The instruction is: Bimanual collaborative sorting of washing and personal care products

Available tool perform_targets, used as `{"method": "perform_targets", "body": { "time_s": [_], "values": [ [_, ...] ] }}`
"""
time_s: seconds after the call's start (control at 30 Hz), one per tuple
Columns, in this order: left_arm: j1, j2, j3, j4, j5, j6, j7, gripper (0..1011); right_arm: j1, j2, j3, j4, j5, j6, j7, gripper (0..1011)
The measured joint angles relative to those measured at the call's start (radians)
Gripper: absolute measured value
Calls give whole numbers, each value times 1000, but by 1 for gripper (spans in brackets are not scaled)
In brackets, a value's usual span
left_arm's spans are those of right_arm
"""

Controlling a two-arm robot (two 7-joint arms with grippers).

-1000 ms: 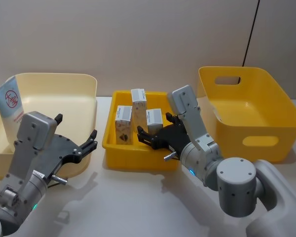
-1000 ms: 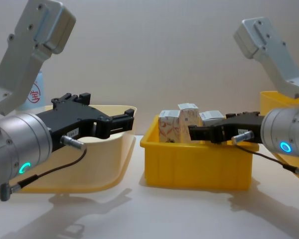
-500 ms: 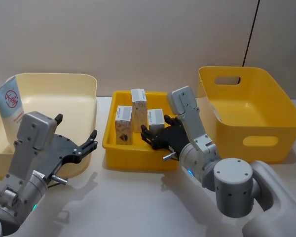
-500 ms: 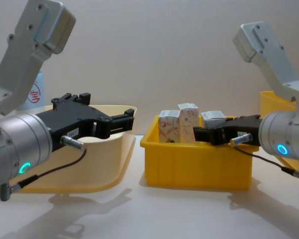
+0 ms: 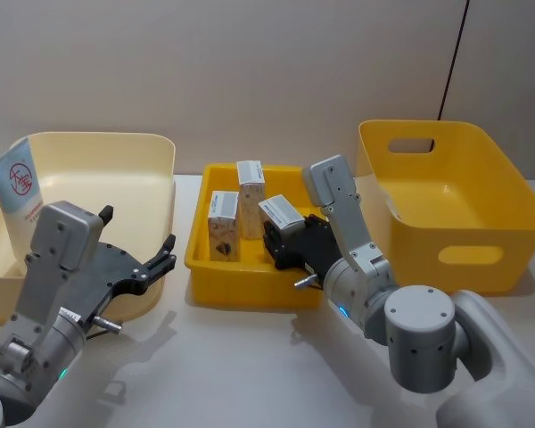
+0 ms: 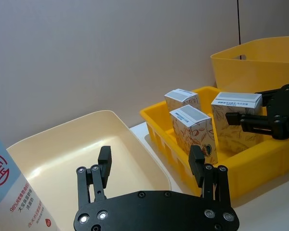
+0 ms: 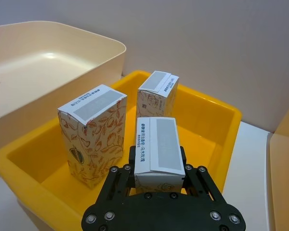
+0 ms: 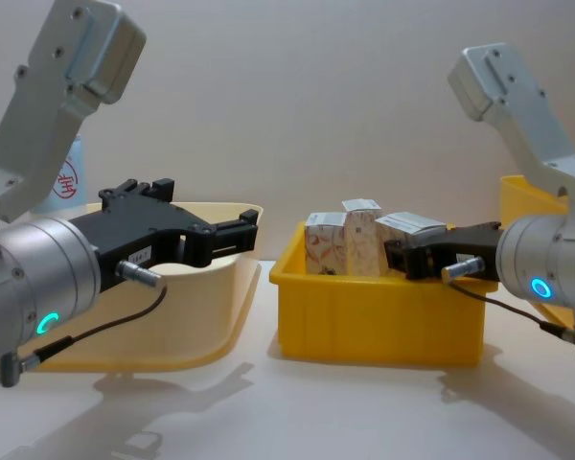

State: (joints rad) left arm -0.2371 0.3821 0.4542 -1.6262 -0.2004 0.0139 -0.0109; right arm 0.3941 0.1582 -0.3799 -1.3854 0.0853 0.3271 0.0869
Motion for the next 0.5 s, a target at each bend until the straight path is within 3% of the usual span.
{"method": "perform_targets", "body": {
  "time_s": [0.5],
  "values": [
    [0,0,0,0,0,0,0,1000,-8,2,8,-11,-6,-32,0,413]
  ]
}}
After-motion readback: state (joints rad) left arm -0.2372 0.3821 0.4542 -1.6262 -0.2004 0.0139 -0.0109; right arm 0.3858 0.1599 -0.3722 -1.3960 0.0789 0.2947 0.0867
